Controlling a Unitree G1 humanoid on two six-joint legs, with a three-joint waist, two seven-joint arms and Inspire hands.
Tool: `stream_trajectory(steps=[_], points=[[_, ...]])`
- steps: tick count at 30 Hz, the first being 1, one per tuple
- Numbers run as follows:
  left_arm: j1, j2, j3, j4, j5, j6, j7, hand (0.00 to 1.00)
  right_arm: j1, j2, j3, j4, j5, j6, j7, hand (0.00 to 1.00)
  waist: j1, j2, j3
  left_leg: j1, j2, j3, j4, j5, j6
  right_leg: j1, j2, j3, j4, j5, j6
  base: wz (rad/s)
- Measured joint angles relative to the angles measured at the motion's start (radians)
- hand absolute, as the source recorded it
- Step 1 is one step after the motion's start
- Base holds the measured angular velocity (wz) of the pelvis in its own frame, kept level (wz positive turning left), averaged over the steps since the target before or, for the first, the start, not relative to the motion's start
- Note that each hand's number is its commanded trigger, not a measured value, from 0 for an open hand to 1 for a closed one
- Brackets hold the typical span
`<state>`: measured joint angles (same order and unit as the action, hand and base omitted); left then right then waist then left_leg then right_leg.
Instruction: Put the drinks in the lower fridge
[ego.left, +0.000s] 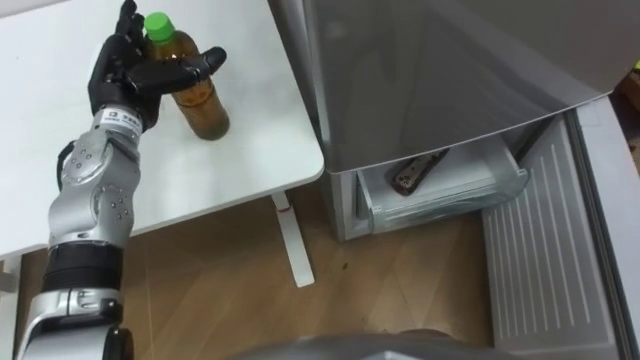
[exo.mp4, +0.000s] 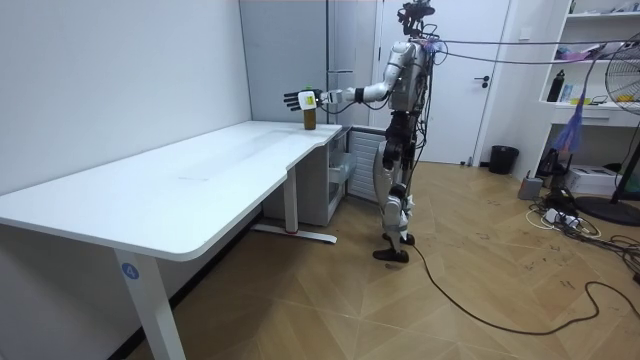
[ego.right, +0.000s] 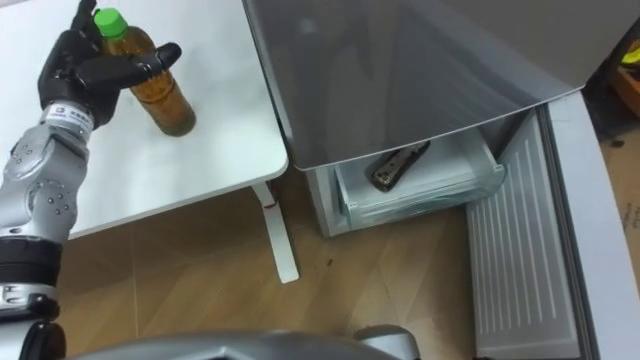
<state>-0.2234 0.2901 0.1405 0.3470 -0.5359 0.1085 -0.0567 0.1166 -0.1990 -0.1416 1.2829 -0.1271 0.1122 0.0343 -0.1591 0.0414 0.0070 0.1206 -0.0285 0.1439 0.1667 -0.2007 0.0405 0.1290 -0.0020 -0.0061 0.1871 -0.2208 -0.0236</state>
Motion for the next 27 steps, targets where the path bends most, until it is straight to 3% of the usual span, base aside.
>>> stream_trajectory(steps=[11, 12, 14, 16, 27], points=[[-0.012, 0.002, 0.0, 0.008, 0.001, 0.002, -0.016, 0.0, -0.002, 0.0, 0.0, -0.001, -0.03, -0.001, 0.001, 0.0, -0.001, 0.006, 0.0025, -0.002, 0.0, -0.002, 0.0, 0.0, 0.0, -0.003, 0.001, 0.003, 0.0, 0.0, 0.0, 0.0], [-0.012, 0.002, -0.001, 0.008, 0.003, 0.002, -0.016, 0.28, -0.002, 0.0, 0.0, -0.001, -0.031, -0.001, 0.0, 0.0, -0.001, 0.006, 0.0022, -0.002, 0.0, -0.002, 0.0, 0.0, 0.0, -0.003, 0.001, 0.005, 0.0, 0.0, 0.0, 0.0], [-0.012, 0.002, -0.002, 0.008, 0.004, 0.005, -0.019, 0.73, -0.002, 0.0, 0.0, -0.001, -0.031, 0.0, -0.001, 0.0, 0.0, 0.006, 0.0022, -0.002, -0.001, -0.002, 0.0, 0.0, 0.0, -0.003, 0.001, 0.006, 0.0, 0.0, 0.0, 0.0], [-0.012, 0.002, -0.004, 0.007, 0.004, 0.013, -0.023, 0.99, -0.002, 0.0, 0.0, -0.003, -0.031, 0.005, -0.002, 0.0, 0.0, 0.006, 0.0022, -0.003, 0.0, -0.002, 0.0, 0.0, 0.0, -0.002, 0.001, 0.006, -0.001, 0.0, 0.0, 0.0], [-0.014, 0.01, -0.028, 0.008, 0.039, 0.017, -0.043, 1.0, -0.001, -0.001, 0.001, -0.005, -0.029, 0.013, -0.002, 0.0, 0.002, 0.003, 0.0038, 0.001, 0.0, -0.003, 0.001, 0.0, 0.0, 0.002, 0.002, 0.006, -0.001, 0.0, 0.0, 0.0]])
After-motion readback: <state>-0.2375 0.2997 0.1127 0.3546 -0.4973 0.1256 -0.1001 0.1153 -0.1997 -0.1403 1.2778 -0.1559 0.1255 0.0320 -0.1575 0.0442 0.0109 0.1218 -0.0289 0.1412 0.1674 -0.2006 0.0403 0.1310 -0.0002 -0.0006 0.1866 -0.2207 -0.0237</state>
